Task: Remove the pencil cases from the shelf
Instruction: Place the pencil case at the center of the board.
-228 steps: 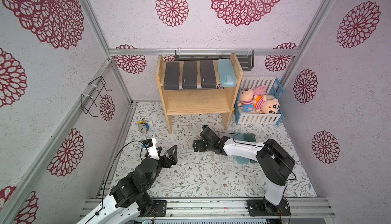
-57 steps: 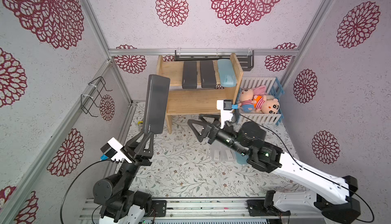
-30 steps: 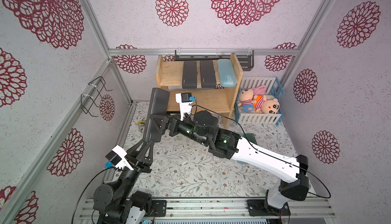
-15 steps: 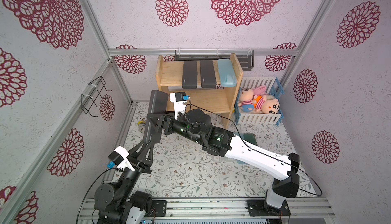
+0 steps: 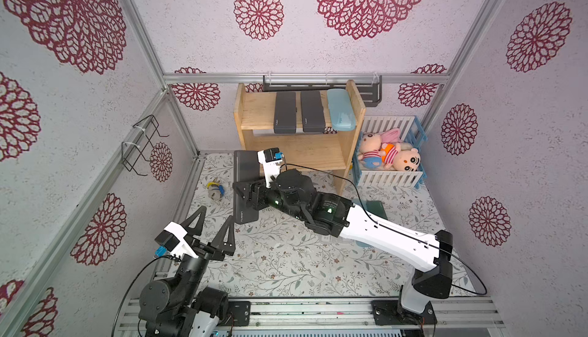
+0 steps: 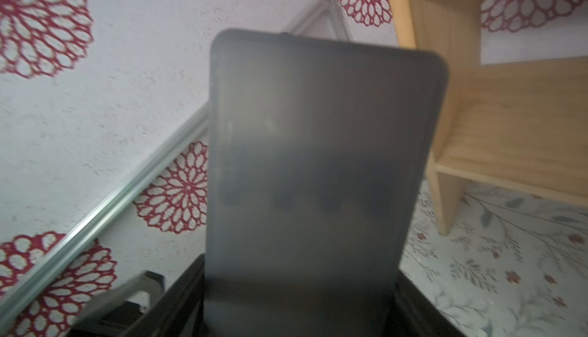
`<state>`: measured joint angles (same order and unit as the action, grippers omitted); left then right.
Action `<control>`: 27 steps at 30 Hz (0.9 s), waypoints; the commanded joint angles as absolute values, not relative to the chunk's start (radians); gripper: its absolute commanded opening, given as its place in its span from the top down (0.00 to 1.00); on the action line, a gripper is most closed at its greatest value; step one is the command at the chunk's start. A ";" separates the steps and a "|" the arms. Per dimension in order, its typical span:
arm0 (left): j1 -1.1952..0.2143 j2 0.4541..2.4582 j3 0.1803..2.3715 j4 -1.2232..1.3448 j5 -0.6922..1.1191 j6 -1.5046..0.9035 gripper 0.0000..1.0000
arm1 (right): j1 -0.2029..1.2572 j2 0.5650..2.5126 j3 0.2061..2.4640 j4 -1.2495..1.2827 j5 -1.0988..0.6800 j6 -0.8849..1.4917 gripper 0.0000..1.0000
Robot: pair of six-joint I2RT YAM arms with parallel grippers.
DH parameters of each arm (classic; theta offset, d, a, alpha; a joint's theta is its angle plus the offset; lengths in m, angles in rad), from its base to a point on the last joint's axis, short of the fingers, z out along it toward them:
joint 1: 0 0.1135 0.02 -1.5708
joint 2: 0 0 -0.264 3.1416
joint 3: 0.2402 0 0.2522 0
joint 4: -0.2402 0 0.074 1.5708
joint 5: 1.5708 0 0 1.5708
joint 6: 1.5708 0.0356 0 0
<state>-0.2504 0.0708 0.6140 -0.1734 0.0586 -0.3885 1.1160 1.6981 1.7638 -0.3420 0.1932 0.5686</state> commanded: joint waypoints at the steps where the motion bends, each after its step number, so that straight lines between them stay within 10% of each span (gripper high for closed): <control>1: -0.251 0.087 0.645 -0.225 -0.005 -0.446 0.03 | 1.019 1.564 1.585 -0.448 0.171 0.552 0.45; 9: -0.252 0.215 0.637 -0.213 0.024 -0.585 0.03 | 0.854 1.480 1.213 -0.419 0.046 0.590 0.45; 27: -0.251 0.302 0.609 -0.207 0.061 -0.648 0.03 | 0.793 1.911 1.449 -0.484 0.022 0.524 0.43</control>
